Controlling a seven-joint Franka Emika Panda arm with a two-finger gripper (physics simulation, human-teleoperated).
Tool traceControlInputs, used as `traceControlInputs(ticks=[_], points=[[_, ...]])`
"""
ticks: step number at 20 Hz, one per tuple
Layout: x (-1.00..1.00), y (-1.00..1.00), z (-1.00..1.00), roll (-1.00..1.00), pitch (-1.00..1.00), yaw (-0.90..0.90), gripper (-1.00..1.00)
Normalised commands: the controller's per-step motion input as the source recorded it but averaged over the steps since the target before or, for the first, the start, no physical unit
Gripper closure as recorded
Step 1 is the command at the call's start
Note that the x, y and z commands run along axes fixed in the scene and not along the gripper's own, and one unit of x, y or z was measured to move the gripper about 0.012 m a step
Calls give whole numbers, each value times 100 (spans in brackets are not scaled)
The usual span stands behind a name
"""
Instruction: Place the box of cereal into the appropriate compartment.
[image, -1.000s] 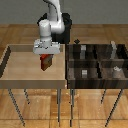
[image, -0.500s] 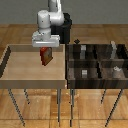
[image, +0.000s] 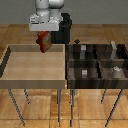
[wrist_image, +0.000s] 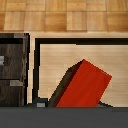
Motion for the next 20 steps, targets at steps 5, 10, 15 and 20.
traceControlInputs(ticks=[5,10,15,20], points=[[0,44,40,0,0,0,100],[0,100,0,0,0,0,100],[0,100,0,0,0,0,100],[0,100,0,0,0,0,100]])
